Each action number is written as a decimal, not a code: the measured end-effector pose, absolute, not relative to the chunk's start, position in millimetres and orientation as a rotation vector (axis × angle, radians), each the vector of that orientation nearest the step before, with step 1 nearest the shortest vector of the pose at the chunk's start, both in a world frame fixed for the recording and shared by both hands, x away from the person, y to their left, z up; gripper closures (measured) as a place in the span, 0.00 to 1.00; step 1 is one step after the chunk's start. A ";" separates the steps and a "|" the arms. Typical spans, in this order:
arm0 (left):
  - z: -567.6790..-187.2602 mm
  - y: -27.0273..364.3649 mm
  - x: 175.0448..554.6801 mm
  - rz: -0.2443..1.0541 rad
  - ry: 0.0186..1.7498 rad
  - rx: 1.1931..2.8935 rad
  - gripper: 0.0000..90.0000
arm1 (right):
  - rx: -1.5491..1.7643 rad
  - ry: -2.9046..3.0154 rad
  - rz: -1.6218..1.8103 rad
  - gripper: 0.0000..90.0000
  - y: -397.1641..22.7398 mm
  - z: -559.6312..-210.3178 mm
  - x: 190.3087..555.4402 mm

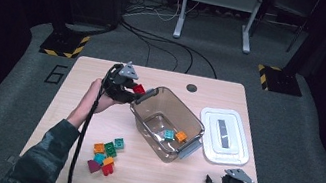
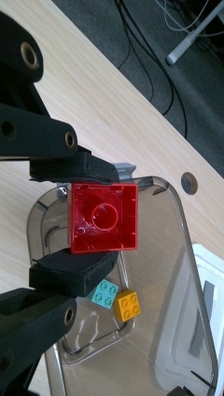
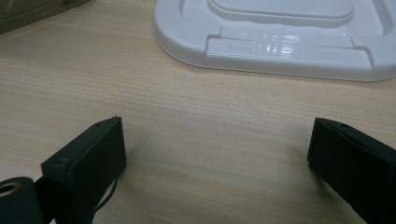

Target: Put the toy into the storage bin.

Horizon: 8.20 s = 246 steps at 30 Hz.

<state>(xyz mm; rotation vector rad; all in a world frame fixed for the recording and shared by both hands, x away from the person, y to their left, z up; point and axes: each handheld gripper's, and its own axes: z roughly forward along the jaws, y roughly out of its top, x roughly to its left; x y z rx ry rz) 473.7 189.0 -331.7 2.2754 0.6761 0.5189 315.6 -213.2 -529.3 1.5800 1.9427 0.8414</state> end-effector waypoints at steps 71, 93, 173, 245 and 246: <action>-416.3 265.3 423.0 0.448 0.913 2.260 0.00 | 1.582 1.940 0.840 0.04 -213.0 -529.3 315.7; -481.7 234.0 423.0 0.285 0.928 2.355 0.00 | 1.584 1.939 0.841 0.04 -213.0 -529.3 315.6; -427.6 270.8 422.4 0.362 0.870 2.249 0.65 | 1.585 1.938 0.839 0.04 -213.0 -529.3 315.7; -319.4 195.1 469.5 0.536 0.651 2.239 0.65 | 1.586 1.938 0.840 0.04 -213.0 -529.3 315.7; -320.7 192.8 470.1 0.530 0.653 2.241 0.65 | 1.585 1.939 0.839 0.04 -213.1 -529.3 315.7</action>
